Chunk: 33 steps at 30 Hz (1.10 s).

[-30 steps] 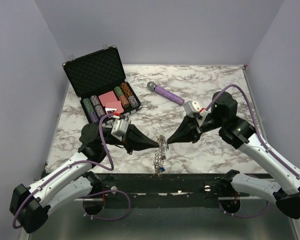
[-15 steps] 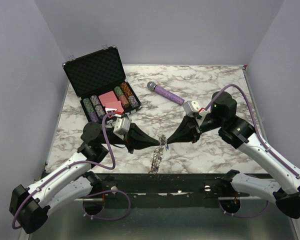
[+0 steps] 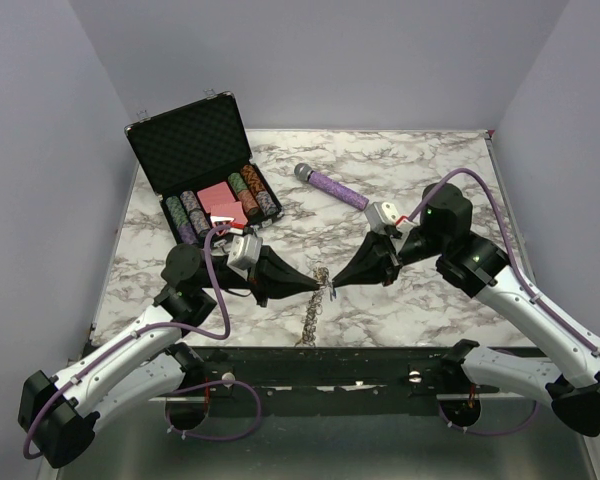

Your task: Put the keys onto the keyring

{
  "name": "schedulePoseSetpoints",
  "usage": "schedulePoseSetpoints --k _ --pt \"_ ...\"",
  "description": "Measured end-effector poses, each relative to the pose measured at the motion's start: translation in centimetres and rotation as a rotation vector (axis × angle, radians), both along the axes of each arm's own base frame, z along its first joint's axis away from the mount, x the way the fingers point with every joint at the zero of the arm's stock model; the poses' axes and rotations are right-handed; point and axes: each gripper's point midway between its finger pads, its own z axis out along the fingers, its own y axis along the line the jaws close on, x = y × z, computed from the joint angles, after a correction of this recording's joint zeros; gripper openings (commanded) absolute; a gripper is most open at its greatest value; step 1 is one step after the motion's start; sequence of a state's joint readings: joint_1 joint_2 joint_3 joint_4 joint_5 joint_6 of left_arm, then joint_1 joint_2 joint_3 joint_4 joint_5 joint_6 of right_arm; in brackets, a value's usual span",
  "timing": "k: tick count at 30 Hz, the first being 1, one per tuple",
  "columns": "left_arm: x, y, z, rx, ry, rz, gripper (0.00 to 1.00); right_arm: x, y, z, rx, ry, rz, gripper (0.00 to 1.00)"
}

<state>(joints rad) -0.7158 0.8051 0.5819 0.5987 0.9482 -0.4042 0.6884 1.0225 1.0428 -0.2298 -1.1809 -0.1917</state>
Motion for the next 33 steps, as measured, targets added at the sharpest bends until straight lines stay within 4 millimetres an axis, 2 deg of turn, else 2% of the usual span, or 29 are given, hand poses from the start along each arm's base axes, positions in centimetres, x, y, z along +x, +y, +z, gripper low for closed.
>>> schedulePoseSetpoints --k 33 --pt "0.16 -0.1 -0.14 0.003 0.001 0.013 0.0 0.25 0.19 -0.09 -0.006 0.005 -0.015 0.0"
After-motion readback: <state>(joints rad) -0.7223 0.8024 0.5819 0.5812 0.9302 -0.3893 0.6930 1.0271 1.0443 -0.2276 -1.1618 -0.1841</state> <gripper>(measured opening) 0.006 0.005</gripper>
